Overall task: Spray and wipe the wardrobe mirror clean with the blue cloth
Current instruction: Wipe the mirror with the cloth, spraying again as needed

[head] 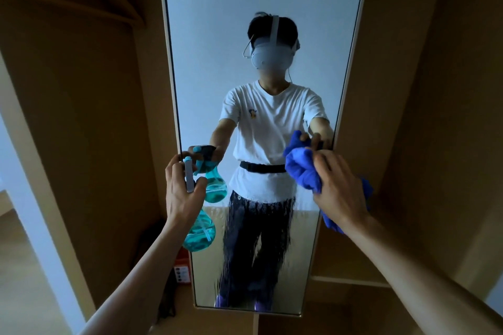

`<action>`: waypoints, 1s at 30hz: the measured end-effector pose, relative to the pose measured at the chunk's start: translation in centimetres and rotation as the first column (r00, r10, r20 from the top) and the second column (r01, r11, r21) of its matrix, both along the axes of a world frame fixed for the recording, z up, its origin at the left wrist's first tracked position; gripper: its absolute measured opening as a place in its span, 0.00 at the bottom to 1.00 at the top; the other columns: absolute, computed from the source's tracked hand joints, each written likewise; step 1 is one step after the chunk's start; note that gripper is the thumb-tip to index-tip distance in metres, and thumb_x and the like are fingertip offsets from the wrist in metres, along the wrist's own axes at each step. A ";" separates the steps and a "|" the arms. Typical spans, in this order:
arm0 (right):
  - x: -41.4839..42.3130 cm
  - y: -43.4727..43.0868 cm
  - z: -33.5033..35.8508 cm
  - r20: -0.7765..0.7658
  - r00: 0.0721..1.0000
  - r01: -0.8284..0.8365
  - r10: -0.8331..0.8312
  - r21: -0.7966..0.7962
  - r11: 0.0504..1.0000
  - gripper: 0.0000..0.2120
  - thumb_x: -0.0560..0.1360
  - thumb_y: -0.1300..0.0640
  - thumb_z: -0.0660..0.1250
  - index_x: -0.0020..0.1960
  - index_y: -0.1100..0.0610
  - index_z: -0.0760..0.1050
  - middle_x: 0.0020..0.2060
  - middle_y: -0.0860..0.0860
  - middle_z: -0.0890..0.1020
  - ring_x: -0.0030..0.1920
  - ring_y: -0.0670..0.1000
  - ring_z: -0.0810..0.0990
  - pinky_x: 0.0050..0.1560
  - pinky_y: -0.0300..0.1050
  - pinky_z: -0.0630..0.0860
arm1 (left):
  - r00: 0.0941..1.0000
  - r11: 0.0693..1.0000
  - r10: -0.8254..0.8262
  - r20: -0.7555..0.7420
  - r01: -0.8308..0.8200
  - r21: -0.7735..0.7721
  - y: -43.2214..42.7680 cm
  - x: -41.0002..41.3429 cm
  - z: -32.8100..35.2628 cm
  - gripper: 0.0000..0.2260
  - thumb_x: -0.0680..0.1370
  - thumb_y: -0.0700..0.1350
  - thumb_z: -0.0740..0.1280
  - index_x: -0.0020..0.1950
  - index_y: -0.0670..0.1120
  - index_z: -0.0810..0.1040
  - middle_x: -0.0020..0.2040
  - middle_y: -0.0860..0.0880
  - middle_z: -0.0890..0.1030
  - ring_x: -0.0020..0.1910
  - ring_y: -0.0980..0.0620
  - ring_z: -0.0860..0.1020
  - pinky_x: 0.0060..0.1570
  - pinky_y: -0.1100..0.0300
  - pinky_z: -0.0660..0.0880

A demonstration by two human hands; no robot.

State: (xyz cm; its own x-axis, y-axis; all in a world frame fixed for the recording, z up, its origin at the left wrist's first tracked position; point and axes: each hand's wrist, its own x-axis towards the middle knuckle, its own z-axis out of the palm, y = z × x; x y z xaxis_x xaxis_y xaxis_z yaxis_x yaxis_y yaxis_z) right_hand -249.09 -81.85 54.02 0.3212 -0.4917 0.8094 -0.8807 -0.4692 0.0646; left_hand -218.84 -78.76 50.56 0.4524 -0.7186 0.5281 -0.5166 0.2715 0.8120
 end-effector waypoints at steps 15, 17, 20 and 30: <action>2.3 -0.9 0.9 0.455 0.868 0.228 -0.197 -0.013 0.974 0.15 0.70 0.66 0.69 0.55 0.68 0.72 0.45 0.63 0.76 0.39 0.62 0.78 0.35 0.41 0.67 | 0.997 1.000 0.001 -0.077 0.001 0.021 0.0 1.1 0.8 0.14 0.78 0.45 0.66 0.60 0.44 0.67 0.47 0.47 0.73 0.43 0.45 0.72 0.40 0.49 0.71; 2.8 -0.7 0.9 0.489 0.854 0.205 -0.175 -0.007 0.979 0.14 0.70 0.66 0.70 0.54 0.67 0.72 0.44 0.61 0.77 0.39 0.60 0.77 0.37 0.41 0.66 | 0.996 0.999 -0.004 -0.090 0.008 0.035 0.3 1.5 1.1 0.14 0.78 0.45 0.66 0.58 0.41 0.67 0.44 0.47 0.72 0.40 0.48 0.70 0.37 0.51 0.68; 3.5 -0.8 1.4 0.560 0.823 0.093 -0.093 0.029 0.995 0.12 0.73 0.63 0.67 0.55 0.64 0.71 0.44 0.57 0.76 0.40 0.53 0.76 0.37 0.45 0.74 | 0.993 0.998 -0.048 -0.105 0.052 0.041 0.8 1.9 1.5 0.18 0.71 0.51 0.62 0.56 0.41 0.67 0.44 0.42 0.74 0.39 0.46 0.70 0.35 0.52 0.70; 12.8 0.2 2.0 0.385 0.923 0.012 -0.027 0.040 0.999 0.13 0.76 0.62 0.64 0.60 0.60 0.67 0.58 0.60 0.74 0.51 0.59 0.78 0.33 0.49 0.74 | 0.987 0.986 -0.123 -0.106 0.133 0.098 1.5 3.8 2.1 0.18 0.71 0.51 0.62 0.55 0.43 0.67 0.45 0.43 0.75 0.40 0.44 0.73 0.38 0.48 0.72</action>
